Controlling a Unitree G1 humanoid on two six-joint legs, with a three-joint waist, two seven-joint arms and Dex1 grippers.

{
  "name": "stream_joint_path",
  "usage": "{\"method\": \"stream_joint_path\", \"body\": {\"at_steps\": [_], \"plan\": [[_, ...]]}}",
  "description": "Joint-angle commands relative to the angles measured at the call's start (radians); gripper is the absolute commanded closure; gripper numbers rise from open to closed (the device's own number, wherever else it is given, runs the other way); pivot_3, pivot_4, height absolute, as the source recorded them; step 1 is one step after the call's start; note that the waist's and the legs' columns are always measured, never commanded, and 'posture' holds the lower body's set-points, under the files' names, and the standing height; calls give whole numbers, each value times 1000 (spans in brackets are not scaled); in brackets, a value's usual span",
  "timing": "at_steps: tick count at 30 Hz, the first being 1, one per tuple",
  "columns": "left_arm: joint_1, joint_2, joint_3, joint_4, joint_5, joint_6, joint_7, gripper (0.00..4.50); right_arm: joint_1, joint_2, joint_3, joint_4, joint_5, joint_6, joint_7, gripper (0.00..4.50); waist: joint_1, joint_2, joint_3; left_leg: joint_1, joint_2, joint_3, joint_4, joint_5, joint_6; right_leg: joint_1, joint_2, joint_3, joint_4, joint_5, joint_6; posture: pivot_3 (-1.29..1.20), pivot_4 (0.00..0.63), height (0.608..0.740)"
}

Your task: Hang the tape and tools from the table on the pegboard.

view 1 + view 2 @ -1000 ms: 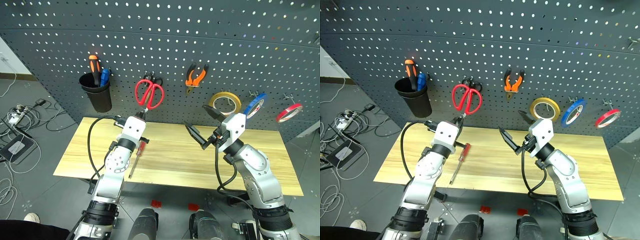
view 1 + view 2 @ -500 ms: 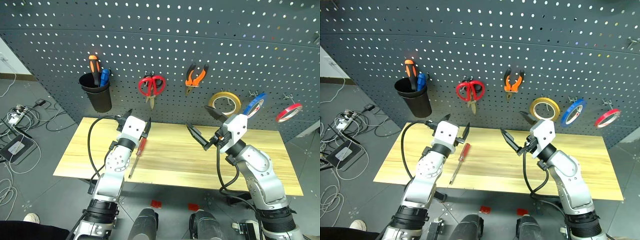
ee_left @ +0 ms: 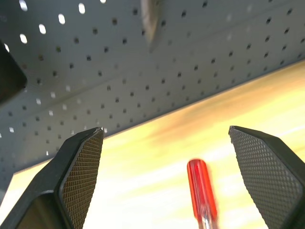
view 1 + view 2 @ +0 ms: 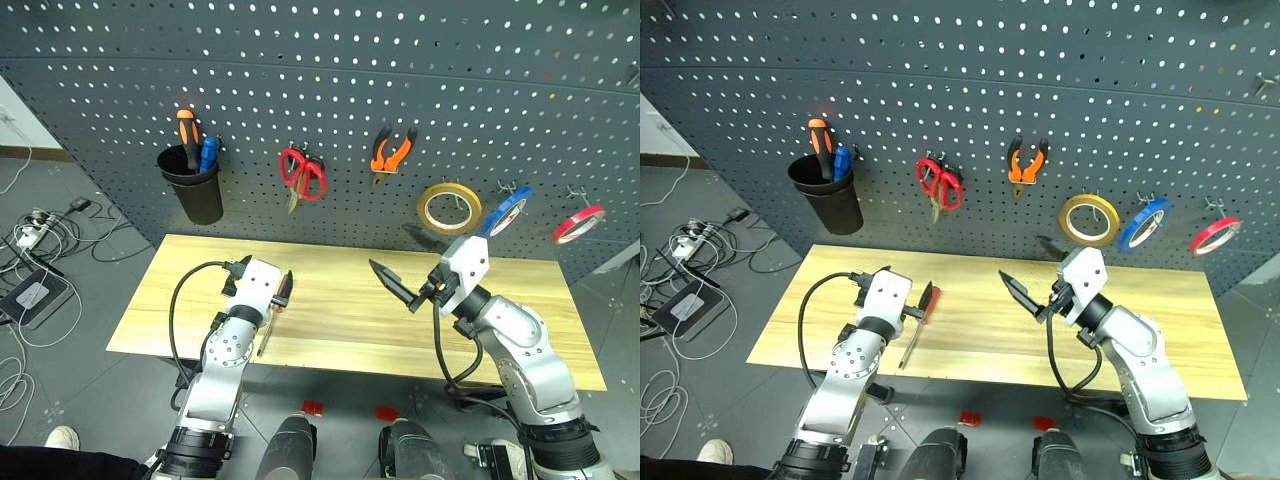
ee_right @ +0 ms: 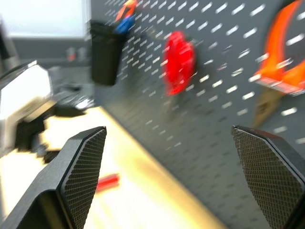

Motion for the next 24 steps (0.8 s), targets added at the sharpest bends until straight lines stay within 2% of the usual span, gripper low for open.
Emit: {"method": "stream_joint_path", "body": {"at_steps": [1,5,13,19,23,24], "plan": [[-29,16,22,-25,-8,69,-19,79,-7,-13,25,-37,20,47,34,0,-2,1,16,1,0,0,0,0,0,0,0,0,0,0,0,121,313,740],[-89,26,32,34,-30,124,-51,79,-26,-17,47,-56,23,96,43,0,-6,2,55,0,0,-2,1,0,0,0,0,0,1,0,0,113,376,740],[-213,23,41,219,-103,169,-107,79,-60,-21,57,-98,41,191,39,0,-32,-2,134,-3,1,-2,2,0,1,-2,0,1,2,0,0,83,450,740],[-280,22,54,294,-128,212,-99,79,-67,-14,56,-120,47,235,24,0,-37,-3,178,-3,1,-2,3,0,1,-2,0,1,3,0,0,80,471,740],[-286,31,41,288,-115,229,-96,79,-65,-5,59,-126,43,242,19,0,-38,-3,188,-3,1,-2,3,0,0,-3,0,1,2,0,0,81,471,740],[-285,34,36,288,-111,227,-97,251,-64,-3,60,-126,42,243,18,0,-39,-3,190,-3,1,-2,3,0,0,-3,0,0,2,0,0,81,471,740]]}}
